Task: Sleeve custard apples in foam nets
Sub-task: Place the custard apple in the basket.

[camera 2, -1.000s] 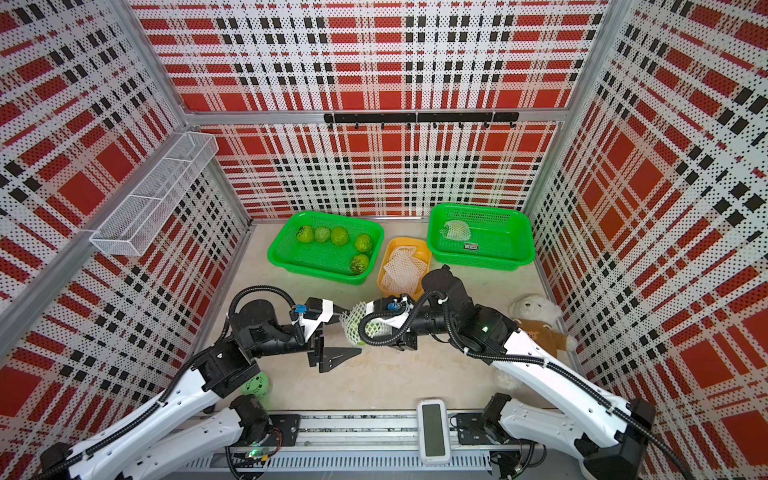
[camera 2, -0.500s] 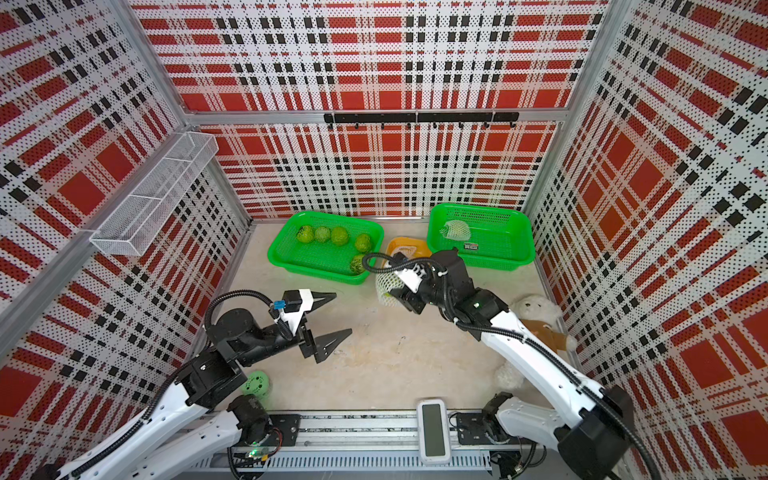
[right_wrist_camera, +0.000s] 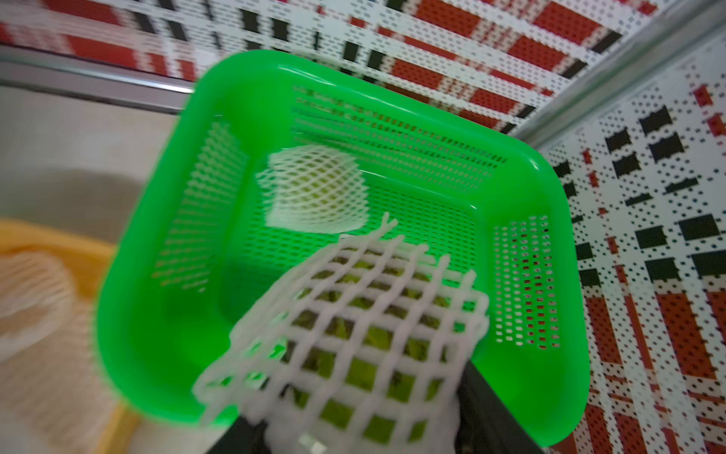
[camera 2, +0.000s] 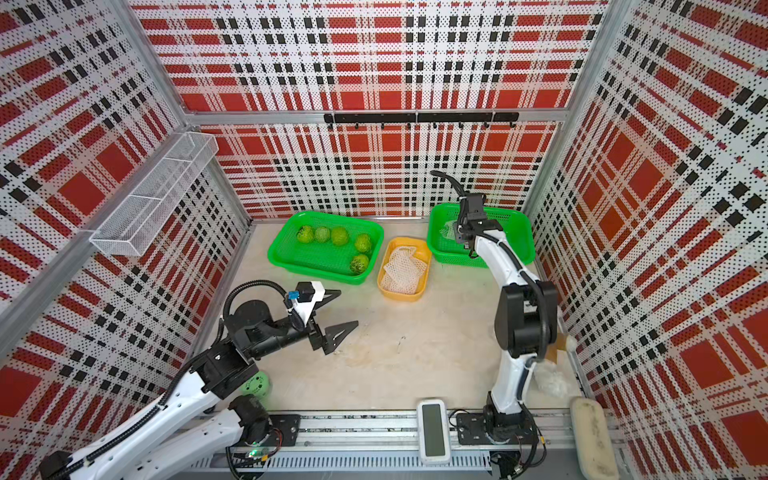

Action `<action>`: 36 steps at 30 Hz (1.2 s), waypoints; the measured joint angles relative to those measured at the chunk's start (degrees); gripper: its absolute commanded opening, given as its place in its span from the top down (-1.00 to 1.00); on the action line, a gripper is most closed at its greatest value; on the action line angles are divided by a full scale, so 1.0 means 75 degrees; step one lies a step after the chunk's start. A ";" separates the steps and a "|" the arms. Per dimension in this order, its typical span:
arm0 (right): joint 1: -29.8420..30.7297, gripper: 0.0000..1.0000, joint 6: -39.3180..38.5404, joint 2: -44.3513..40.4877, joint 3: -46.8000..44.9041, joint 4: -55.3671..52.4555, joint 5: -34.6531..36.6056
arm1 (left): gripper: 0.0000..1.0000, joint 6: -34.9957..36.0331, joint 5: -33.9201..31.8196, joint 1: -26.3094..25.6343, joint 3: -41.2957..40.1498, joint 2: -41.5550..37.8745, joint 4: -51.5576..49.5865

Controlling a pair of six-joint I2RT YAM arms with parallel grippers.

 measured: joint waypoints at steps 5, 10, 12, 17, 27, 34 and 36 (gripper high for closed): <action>-0.0685 0.10 0.0560 0.1451 0.1259 -0.0230 0.0041 | -0.99 -0.0102 -0.0038 0.0119 0.0152 0.0527 0.0015; -0.0985 -0.03 0.0863 0.2669 0.2174 -0.0341 0.0017 | -0.99 -0.0350 -0.0201 0.0682 0.0807 0.1466 -0.0117; -0.0988 -0.07 0.0938 0.3051 0.2465 -0.0385 -0.0044 | -0.99 -0.0498 -0.0227 0.1110 0.1230 0.1996 -0.0152; -0.0965 -0.30 0.1017 0.3643 0.3072 -0.0408 -0.0064 | -1.00 -0.0883 -0.0265 0.2127 0.2419 0.3567 -0.0268; -0.0965 -1.00 0.1005 0.3515 0.3051 -0.0268 -0.0586 | -0.78 -0.1139 -0.0236 0.3124 0.5485 0.7353 -0.1303; -0.0968 -1.00 0.0938 0.2451 0.2492 -0.0268 -0.0752 | -0.69 -0.1000 -0.0248 0.3214 0.7312 0.9323 -0.2532; -0.0968 -1.00 0.0892 0.2055 0.2445 -0.0259 -0.0825 | -0.69 -0.0938 -0.0262 0.3206 0.7612 0.9696 -0.2769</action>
